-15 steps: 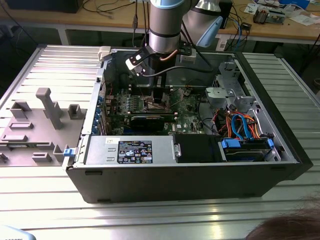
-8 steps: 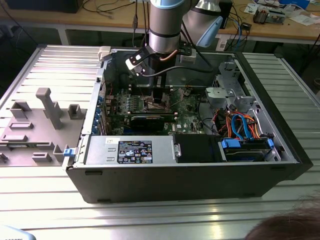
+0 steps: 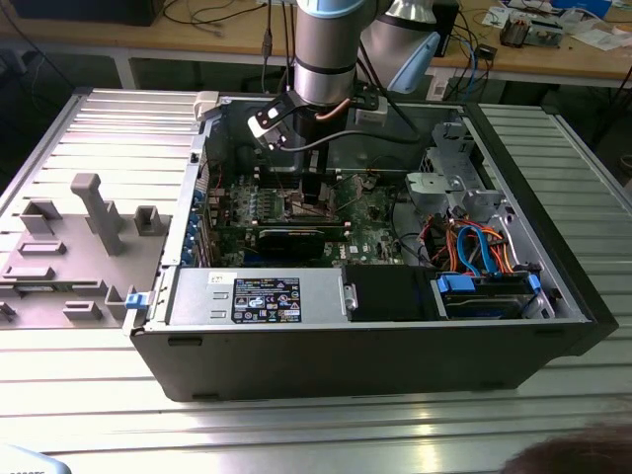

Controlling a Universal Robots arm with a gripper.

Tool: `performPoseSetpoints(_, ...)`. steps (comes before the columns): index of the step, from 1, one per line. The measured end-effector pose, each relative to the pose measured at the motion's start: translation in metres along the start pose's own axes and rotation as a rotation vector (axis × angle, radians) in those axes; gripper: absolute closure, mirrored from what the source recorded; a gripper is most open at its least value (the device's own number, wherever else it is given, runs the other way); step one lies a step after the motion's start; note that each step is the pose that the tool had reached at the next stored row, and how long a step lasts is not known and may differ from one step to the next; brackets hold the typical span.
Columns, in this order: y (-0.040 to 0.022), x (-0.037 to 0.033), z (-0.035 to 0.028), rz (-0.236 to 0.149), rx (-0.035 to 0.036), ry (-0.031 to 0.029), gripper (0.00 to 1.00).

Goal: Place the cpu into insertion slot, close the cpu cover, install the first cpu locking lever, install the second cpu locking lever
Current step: 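Install the second cpu locking lever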

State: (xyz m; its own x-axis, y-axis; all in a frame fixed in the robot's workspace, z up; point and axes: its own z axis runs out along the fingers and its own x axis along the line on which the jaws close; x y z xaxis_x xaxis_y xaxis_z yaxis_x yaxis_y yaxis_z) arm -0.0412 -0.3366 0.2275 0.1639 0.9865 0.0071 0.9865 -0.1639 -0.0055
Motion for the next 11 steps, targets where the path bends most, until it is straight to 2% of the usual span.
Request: performPoseSetpoints(11, 0.0, 0.0, 0.0003, 0.01, -0.0001, 0.0, 0.45)
